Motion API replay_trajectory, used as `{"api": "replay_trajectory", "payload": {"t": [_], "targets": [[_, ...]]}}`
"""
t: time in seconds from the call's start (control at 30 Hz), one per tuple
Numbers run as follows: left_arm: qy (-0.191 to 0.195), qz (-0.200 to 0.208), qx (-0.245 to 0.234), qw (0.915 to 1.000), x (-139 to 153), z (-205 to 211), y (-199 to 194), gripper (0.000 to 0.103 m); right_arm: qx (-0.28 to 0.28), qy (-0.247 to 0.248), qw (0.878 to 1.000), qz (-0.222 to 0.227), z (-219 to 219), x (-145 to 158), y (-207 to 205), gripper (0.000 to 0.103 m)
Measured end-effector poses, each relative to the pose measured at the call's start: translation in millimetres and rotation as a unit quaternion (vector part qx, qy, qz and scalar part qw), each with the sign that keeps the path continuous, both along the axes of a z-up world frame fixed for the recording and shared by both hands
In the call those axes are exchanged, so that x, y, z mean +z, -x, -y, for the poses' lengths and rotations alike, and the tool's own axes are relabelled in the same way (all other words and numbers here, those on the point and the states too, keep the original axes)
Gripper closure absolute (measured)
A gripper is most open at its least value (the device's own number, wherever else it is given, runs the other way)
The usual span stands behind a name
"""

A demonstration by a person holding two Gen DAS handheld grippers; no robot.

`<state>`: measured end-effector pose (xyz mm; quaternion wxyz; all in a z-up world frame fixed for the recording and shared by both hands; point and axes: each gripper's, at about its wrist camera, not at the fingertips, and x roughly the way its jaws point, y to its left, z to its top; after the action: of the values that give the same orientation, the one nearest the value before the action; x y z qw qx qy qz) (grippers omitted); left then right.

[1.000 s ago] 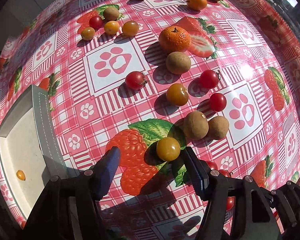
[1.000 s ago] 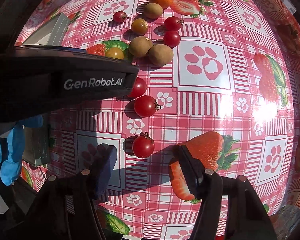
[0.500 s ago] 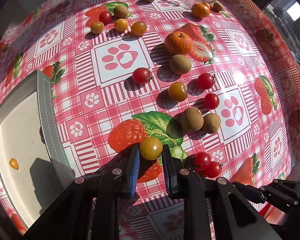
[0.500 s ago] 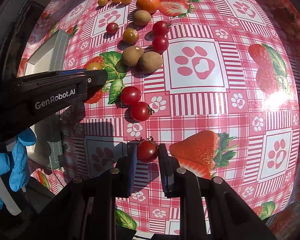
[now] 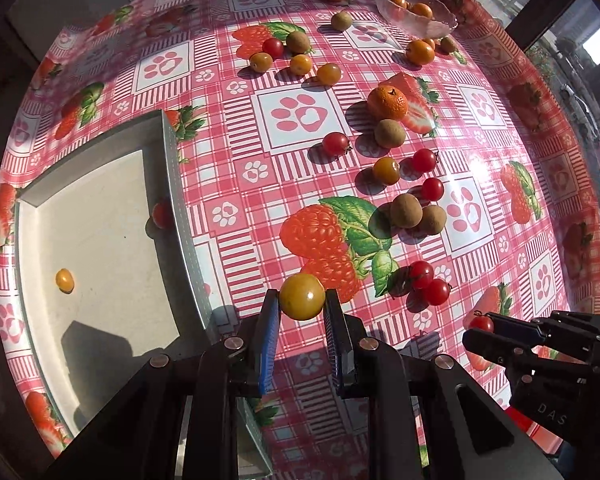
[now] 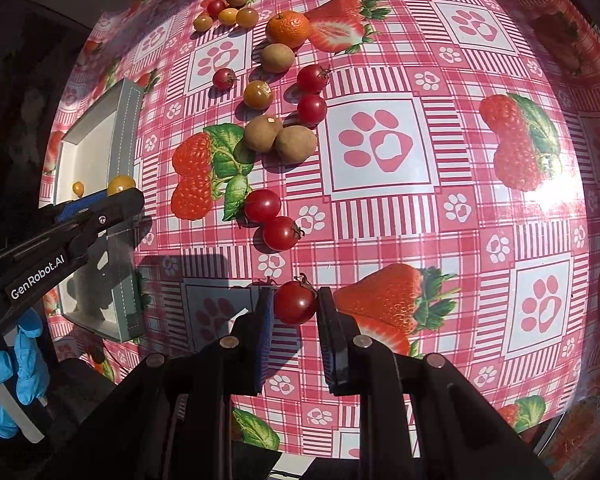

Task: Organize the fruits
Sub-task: 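Carry both tomatoes into the white tray and open both tools to release them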

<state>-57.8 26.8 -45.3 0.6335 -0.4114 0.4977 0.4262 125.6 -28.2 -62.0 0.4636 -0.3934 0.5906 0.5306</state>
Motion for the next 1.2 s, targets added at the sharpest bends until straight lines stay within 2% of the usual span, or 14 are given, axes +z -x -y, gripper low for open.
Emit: {"api": "replay_trajectory", "payload": {"t": [0.33, 0.83, 1.2], "targets": [[-0.014, 0.006, 0.049, 0.9987, 13, 7, 36, 0.08, 0.045, -0.013, 0.999, -0.004, -18, 10, 40, 0.079], [-0.033, -0.011, 0.143, 0.9891, 13, -6, 133, 0.08, 0.144, -0.038, 0.989, -0.027, -65, 23, 140, 0.079], [-0.017, -0.025, 0.174, 0.9843, -15, -19, 168, 0.08, 0.188, -0.031, 0.981, -0.031, -101, 7, 207, 0.079]]}}
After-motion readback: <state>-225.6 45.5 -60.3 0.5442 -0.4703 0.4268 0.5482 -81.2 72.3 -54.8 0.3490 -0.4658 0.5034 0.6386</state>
